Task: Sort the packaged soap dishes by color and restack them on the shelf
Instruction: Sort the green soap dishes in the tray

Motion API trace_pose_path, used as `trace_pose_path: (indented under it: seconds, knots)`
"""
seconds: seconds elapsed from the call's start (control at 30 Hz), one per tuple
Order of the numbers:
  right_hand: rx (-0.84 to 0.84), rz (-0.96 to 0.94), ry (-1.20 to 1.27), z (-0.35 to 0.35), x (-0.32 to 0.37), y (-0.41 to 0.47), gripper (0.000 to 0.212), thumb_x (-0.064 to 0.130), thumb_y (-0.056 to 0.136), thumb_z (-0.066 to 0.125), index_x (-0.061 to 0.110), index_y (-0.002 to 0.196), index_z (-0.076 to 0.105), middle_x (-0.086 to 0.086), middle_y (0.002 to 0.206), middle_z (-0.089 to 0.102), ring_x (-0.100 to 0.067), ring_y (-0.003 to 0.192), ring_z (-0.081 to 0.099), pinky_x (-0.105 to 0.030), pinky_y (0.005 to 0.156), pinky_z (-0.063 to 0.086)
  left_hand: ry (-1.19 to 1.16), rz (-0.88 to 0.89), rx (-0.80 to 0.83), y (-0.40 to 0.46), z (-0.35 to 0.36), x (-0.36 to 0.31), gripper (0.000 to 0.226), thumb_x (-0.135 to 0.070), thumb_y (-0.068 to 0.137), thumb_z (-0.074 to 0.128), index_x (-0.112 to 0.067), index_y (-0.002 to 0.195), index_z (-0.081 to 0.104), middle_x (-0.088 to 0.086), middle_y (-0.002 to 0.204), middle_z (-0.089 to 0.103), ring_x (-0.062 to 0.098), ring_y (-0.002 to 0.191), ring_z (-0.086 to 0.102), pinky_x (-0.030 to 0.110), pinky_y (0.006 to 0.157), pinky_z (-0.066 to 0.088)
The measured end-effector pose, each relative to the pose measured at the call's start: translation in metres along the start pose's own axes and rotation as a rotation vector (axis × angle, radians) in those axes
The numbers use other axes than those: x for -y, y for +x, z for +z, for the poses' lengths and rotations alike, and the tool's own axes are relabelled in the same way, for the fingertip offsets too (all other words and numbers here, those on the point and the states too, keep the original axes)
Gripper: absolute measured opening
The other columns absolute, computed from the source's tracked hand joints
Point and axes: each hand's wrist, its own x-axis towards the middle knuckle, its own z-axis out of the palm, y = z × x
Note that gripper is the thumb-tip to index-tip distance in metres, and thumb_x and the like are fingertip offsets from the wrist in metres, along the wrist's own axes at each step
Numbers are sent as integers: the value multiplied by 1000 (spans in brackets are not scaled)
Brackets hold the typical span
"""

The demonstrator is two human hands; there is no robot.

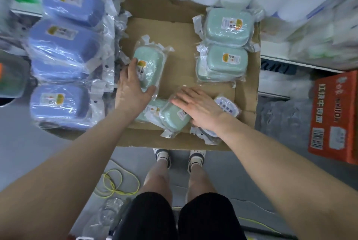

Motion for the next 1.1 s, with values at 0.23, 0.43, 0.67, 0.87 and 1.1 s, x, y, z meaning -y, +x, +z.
trace_pose_path:
  seconds: [0.23, 0.43, 0.67, 0.87, 1.1]
  knots:
    - [-261, 83, 40, -44, -44, -45, 91, 43, 67, 75, 12, 144, 37, -11, 133, 51, -30, 120, 49, -43, 104, 38, -33, -119, -64, -20, 0, -20, 89, -36, 85, 66, -23, 153, 10, 16, 151, 24, 38, 137, 29, 53, 113, 27]
    - [-250, 317, -44, -91, -119, -67, 92, 48, 76, 67, 15, 151, 25, -15, 126, 53, -36, 116, 49, -44, 97, 42, -130, -115, -89, -27, 7, -54, 88, -31, 82, 67, -24, 152, 15, 15, 147, 30, 37, 133, 34, 51, 110, 30]
    - [-108, 447, -23, -67, -139, -45, 88, 46, 87, 66, 18, 155, 18, -21, 144, 35, -40, 135, 32, -48, 113, 30, -85, -87, -91, -41, 10, -63, 87, -22, 75, 69, -25, 149, 22, 12, 145, 34, 33, 131, 38, 47, 107, 35]
    - [-345, 84, 71, -47, -85, -84, 51, 43, 87, 63, 15, 128, 51, -12, 129, 54, -32, 122, 50, -51, 101, 44, -32, -118, -90, -50, 10, -43, 86, -34, 77, 72, -26, 148, 25, 14, 144, 35, 38, 126, 43, 51, 104, 38]
    - [208, 13, -24, 8, -50, -82, 102, 37, 72, 82, 24, 153, 21, -6, 160, 21, -29, 149, 13, -45, 121, 9, 82, 11, -54, -56, 12, -26, 80, -35, 75, 70, -34, 144, 29, 11, 140, 38, 38, 121, 44, 51, 97, 41]
